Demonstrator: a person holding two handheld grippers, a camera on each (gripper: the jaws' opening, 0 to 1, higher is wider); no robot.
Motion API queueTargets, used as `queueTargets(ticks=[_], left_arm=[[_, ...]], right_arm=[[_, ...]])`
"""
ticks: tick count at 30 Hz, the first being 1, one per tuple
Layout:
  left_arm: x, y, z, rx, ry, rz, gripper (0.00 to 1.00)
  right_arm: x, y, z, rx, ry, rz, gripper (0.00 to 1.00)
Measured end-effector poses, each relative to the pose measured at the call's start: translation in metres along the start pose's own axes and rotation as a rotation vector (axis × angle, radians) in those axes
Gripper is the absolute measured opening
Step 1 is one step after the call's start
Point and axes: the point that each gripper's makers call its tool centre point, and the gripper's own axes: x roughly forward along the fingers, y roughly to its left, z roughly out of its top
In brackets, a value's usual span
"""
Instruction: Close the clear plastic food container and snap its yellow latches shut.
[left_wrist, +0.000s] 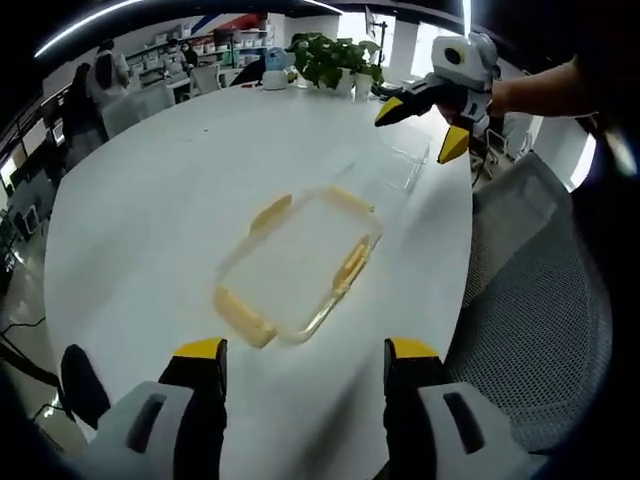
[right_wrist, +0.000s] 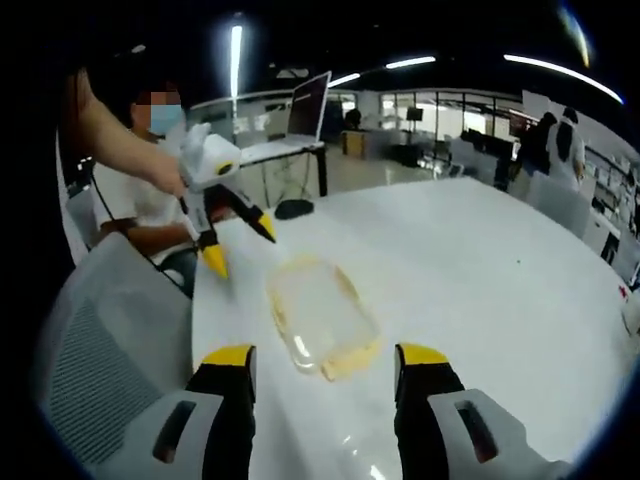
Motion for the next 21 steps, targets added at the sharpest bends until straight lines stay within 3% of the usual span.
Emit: queueTargets(ticks=[21], left_arm=[[0.010, 0.009, -0.005, 0.080, 0.083, -0.044, 0.63]], right_arm=[[0.020, 0.004, -0.014, -0.073, 0.126, 0.063, 0.53]])
